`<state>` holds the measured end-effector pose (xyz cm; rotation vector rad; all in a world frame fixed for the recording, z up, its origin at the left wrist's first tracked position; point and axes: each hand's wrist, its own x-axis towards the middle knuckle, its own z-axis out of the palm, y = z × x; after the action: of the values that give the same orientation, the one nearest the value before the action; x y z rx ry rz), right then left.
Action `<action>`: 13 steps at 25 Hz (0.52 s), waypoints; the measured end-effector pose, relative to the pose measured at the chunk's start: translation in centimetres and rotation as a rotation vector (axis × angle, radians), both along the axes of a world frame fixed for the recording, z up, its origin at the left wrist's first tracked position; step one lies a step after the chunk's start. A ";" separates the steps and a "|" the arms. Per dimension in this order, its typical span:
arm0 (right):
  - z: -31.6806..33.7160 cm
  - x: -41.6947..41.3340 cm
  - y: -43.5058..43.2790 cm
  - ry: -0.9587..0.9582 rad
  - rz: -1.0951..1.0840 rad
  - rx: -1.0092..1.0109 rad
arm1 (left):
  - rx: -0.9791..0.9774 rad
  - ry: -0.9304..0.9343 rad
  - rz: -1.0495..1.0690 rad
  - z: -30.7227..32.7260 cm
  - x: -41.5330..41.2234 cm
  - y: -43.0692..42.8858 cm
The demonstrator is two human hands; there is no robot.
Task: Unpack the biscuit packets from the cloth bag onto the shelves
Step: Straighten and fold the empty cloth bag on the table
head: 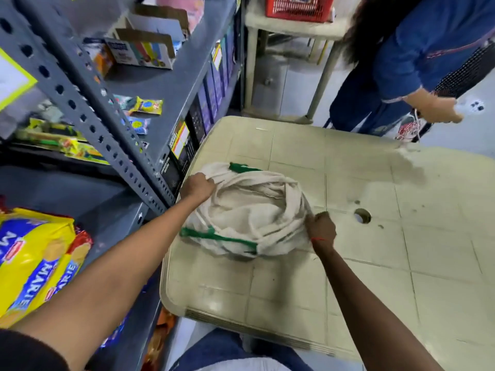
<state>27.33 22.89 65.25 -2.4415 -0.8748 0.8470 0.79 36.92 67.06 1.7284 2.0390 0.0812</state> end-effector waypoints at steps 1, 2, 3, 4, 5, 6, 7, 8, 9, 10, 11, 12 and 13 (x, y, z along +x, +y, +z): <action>0.3 0.5 0.0 -0.024 -0.018 0.016 | -0.026 -0.004 0.001 0.0 -0.4 -0.3; 0.1 0.7 0.1 -0.039 0.012 0.002 | -0.049 -0.003 -0.010 0.1 -0.8 -0.8; 0.3 0.4 0.1 -0.051 0.061 -0.027 | -0.065 0.002 -0.026 0.3 -1.0 -1.1; 0.2 0.3 0.2 -0.088 0.121 -0.042 | -0.076 0.012 -0.049 0.5 -1.2 -1.5; 0.7 -0.1 0.4 -0.125 0.142 -0.029 | -0.083 0.020 -0.071 0.7 -1.3 -1.7; 0.9 -0.1 0.6 -0.167 0.149 0.004 | -0.076 0.016 -0.081 1.2 -1.3 -1.9; 1.5 -0.1 0.7 -0.164 0.127 0.033 | -0.065 0.000 -0.077 1.8 -1.4 -2.1; 1.5 0.4 1.0 -0.143 0.093 0.063 | -0.056 -0.018 -0.061 2.5 -1.5 -2.3; 1.9 0.7 1.2 -0.057 0.015 0.096 | -0.045 -0.031 -0.043 3.0 -1.7 -2.5; 2.0 1.2 1.3 0.062 -0.074 0.135 | -0.037 -0.044 -0.027 3.4 -1.9 -2.7; 2.5 1.3 1.1 0.243 -0.184 0.180 | -0.031 -0.063 -0.013 3.6 -2.1 -2.9; 2.6 1.5 1.0 0.461 -0.291 0.233 | -0.024 -0.079 -0.002 3.9 -2.3 -3.2; 2.7 1.3 0.8 0.686 -0.368 0.261 | -0.020 -0.086 0.003 4.1 -2.5 -3.5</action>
<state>28.67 23.68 67.91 -1.8029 -0.2496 1.2174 -1.72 33.44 71.12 1.6805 1.9745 0.1336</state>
